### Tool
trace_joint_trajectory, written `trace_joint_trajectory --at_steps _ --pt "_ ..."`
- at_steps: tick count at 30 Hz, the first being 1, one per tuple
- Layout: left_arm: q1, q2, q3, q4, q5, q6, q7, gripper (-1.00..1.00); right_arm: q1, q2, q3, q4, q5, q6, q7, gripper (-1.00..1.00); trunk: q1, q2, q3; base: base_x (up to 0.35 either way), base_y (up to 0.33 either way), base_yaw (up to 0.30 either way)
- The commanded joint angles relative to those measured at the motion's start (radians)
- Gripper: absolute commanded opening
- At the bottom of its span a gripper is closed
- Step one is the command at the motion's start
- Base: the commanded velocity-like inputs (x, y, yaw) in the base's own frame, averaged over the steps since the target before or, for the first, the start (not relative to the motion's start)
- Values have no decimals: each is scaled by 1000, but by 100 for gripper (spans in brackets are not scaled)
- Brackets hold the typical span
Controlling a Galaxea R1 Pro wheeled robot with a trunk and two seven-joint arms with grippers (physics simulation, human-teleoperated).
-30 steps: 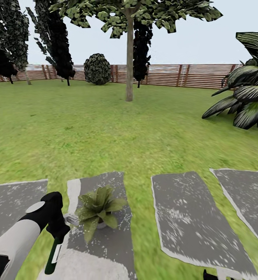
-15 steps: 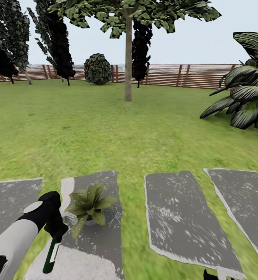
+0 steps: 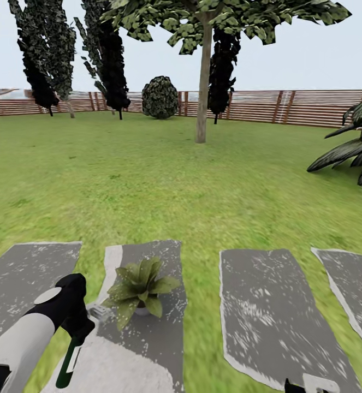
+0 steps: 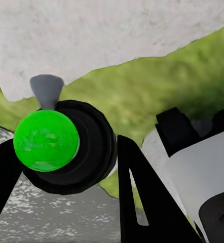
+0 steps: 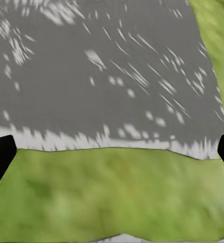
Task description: Pick up the pesticide atomizer in the garden and spray insectifuge to fully cover both potted plants in the garden.
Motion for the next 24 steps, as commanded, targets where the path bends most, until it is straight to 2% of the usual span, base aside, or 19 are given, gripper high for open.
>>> trace_joint_trajectory --at_steps 1,8,13,24 --pt "0 0 -4 -1 -7 8 -10 -100 -1 0 -7 2 11 -5 -4 100 0 0 -1 275 -89 103" --pt "0 0 -4 0 -5 8 -10 -100 -1 -2 -8 2 11 -5 -4 100 0 0 -1 289 -108 21" --pt "0 0 -4 -3 -4 8 -10 -100 -1 -2 -8 2 11 -5 -4 100 0 0 -1 182 -239 29" --pt "0 3 -2 -7 -4 8 -10 -100 -1 0 -7 2 11 -5 -4 100 0 0 -1 17 -293 253"
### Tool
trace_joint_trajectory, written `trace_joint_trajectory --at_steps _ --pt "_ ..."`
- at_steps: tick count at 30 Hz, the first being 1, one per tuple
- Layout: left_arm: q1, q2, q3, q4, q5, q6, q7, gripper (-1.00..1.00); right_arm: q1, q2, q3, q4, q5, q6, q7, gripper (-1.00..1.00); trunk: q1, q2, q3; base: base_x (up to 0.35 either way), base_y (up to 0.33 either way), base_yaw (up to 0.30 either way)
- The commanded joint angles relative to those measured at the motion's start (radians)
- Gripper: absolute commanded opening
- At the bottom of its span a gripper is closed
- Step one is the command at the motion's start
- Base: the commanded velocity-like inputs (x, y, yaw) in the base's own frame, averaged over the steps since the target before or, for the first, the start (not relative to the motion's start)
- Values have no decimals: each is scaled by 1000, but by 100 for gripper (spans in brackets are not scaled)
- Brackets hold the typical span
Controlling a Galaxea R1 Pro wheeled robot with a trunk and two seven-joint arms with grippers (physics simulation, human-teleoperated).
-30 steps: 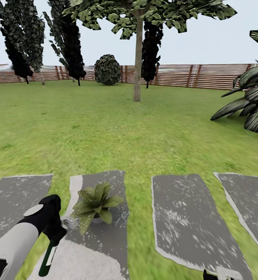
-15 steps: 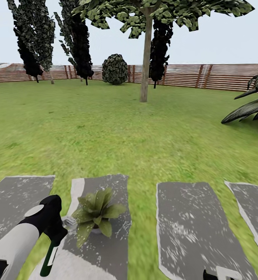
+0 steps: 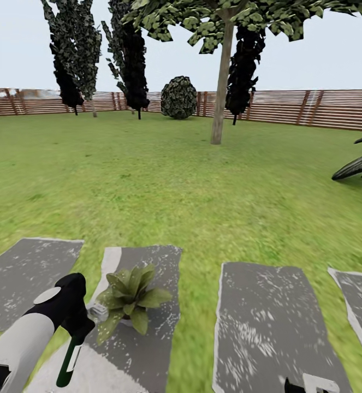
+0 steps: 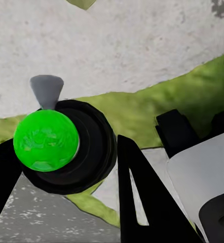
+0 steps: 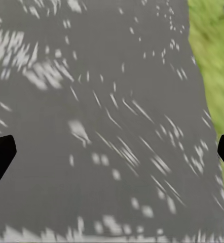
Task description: Pick up the pesticide atomizer in the garden and spray insectifuge to fully cover both potted plants in the garden.
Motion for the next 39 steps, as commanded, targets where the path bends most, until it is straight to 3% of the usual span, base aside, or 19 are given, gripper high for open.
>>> trace_joint_trajectory --at_steps 1,5,8,13,23,33,39 --pt "-1 1 -4 -1 -7 9 -11 -100 -1 0 -7 2 11 -5 -4 100 0 0 -1 0 -295 277" --pt "-1 1 40 -2 -7 9 -11 -100 -1 0 -7 2 11 -5 -4 100 0 0 -1 0 -295 277" --pt "-1 1 52 -2 -7 9 -11 -100 -1 0 -8 2 11 -5 -4 100 0 0 -1 0 -295 277" --pt "-1 0 56 -2 -7 9 -11 -100 -1 -1 -8 2 11 -5 -4 100 0 0 -1 50 -296 243" --pt "-3 -2 54 -6 -7 9 -12 -100 -1 0 -7 2 11 -5 -4 100 0 0 -1 27 -306 31" --pt "-22 -1 52 -6 -8 13 -20 -100 -1 -1 -8 2 9 -5 -4 100 0 0 -1 0 -183 248" --pt "-127 0 45 9 -18 9 -66 -100 -1 -6 -9 2 10 -4 -1 100 0 0 -1 0 -3 34"
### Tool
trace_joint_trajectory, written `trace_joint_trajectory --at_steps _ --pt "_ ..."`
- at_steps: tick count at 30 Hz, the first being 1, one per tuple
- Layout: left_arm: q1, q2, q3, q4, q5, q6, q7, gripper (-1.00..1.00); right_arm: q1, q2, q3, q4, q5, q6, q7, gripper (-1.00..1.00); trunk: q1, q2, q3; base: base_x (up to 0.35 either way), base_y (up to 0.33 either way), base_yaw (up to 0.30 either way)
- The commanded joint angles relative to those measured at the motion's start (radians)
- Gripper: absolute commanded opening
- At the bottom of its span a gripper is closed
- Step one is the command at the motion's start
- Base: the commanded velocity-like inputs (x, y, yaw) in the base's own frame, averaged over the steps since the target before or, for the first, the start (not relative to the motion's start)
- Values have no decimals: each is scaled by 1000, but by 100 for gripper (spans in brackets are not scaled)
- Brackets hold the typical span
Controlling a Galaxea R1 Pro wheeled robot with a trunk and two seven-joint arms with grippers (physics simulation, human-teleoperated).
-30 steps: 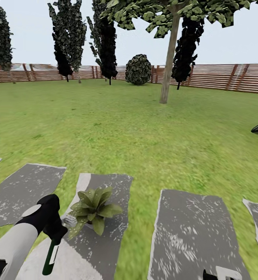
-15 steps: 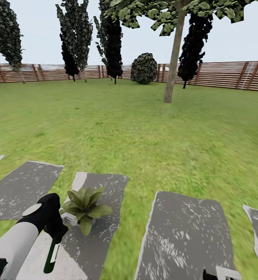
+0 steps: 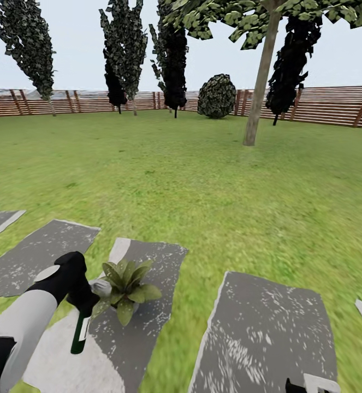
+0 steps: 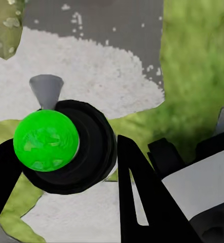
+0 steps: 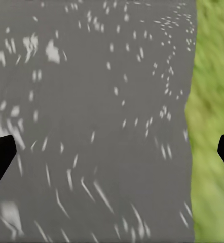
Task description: Pick up the pesticide atomizer in the garden and spray insectifuge to fully cover both potted plants in the garden.
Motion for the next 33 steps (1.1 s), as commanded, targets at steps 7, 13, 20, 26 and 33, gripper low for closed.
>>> trace_joint_trajectory --at_steps 7,13,20,26,33 --pt "-10 -7 -5 -1 -7 11 -15 -100 -1 -2 -7 2 11 -5 -3 100 0 0 -1 8 -9 0" --pt "-9 -8 -4 -2 -6 13 -15 -100 -1 0 -7 2 11 -5 -4 100 0 0 -1 154 -187 7" --pt "-1 -7 -5 -6 -8 12 -15 -100 -1 4 -6 2 11 -5 -6 100 0 0 -1 137 -237 225" --pt "0 -4 -6 -8 -8 12 -15 -100 -1 4 -6 2 11 -5 -6 100 0 0 -1 6 -271 276" --pt "4 9 -4 -4 -11 13 -13 -100 -1 4 -5 2 11 -5 -6 100 0 0 -1 55 -196 278"
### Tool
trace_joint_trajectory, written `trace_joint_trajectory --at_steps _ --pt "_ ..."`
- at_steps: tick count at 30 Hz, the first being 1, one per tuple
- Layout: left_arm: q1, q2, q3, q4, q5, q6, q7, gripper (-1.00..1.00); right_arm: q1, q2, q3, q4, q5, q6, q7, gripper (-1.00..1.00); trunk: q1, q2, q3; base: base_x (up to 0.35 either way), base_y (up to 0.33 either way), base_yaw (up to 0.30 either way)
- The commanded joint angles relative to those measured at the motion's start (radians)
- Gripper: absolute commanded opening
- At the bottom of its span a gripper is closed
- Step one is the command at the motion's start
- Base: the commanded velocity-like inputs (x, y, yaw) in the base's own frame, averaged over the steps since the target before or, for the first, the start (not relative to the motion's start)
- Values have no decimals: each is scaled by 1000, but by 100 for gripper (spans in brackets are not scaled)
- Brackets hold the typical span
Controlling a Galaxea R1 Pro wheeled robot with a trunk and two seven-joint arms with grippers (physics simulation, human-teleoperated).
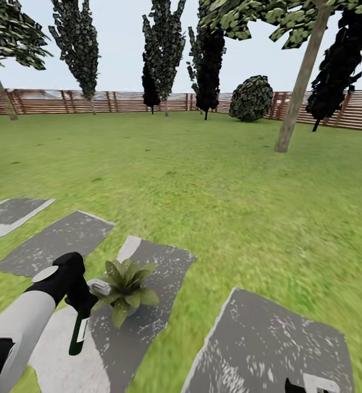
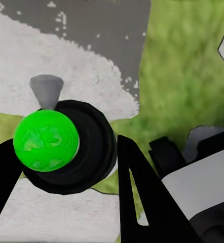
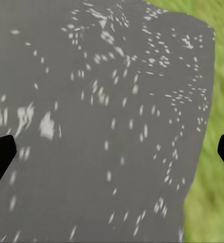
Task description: Pick up the pesticide atomizer in the garden and spray insectifuge to fully cover both potted plants in the garden.
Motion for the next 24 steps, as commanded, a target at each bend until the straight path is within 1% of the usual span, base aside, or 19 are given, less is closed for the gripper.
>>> trace_joint_trajectory --at_steps 1,4,8,11,16,21,24 --pt "1 2 -3 -1 -6 10 -10 -100 -1 0 -7 2 11 -5 -3 100 0 0 -1 298 -20 277" --pt "2 2 -1 -1 -7 10 -8 -100 -1 0 -7 2 11 -5 -3 100 0 0 -1 323 -7 164" --pt "4 4 0 -1 -8 10 -4 -100 -1 0 -8 2 10 -5 -3 100 0 0 -1 239 -1 25" --pt "6 4 -3 2 -9 9 -2 -100 -1 0 -7 2 10 -5 -4 100 0 0 -1 47 0 116" --pt "25 5 -3 3 -8 8 -1 -100 -1 0 -7 2 10 -5 -4 100 0 0 -1 4 0 263" --pt "31 3 -4 6 -8 8 -2 -100 -1 0 -7 2 11 -5 -4 100 0 0 -1 2 0 277" --pt "55 0 -1 4 -8 8 -3 -100 -1 0 -7 2 10 -5 -4 100 0 0 -1 136 -30 253"
